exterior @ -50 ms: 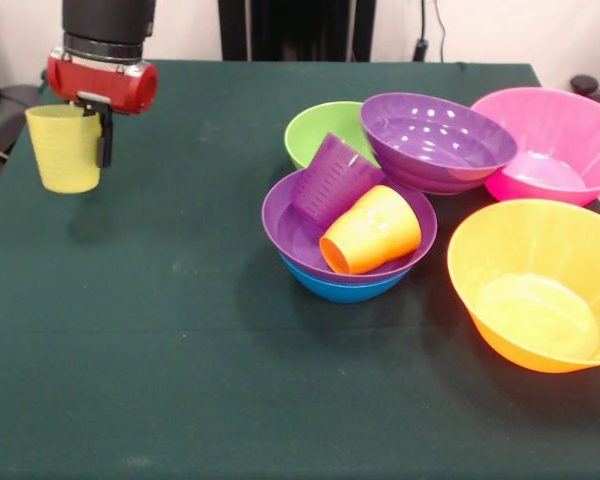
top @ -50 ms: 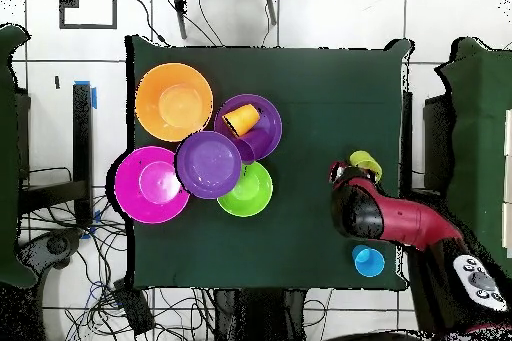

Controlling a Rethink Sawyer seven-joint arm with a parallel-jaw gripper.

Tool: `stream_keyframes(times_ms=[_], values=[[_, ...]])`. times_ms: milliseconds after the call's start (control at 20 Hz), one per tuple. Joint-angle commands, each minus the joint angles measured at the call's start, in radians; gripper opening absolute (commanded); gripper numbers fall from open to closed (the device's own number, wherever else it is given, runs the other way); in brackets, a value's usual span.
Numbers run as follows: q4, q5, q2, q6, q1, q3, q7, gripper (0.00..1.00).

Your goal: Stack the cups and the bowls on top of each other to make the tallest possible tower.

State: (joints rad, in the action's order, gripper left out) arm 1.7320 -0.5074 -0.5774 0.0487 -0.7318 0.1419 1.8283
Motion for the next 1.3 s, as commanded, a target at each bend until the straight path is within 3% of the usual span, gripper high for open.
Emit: stream_keyframes(times_ms=[50, 250, 450, 650, 850, 1050, 1300], values=[[0.083, 0.068, -0.121, 0.238, -0.015, 0.22, -0.029, 0.0], [0.142, 0.098, -0.208, 0.276, -0.002, 0.224, -0.006, 0.0], [0.163, 0.125, -0.229, 0.359, -0.036, 0.264, -0.058, 0.0], [0.181, 0.134, -0.304, 0.42, -0.034, 0.247, -0.075, 0.0], [0.182, 0.114, -0.28, 0.394, -0.095, 0.294, -0.104, 0.0], [0.186, 0.168, -0.437, 0.559, -0.073, 0.294, -0.134, 0.0], [0.151, 0.175, -0.45, 0.608, -0.05, 0.305, -0.124, 0.0]])
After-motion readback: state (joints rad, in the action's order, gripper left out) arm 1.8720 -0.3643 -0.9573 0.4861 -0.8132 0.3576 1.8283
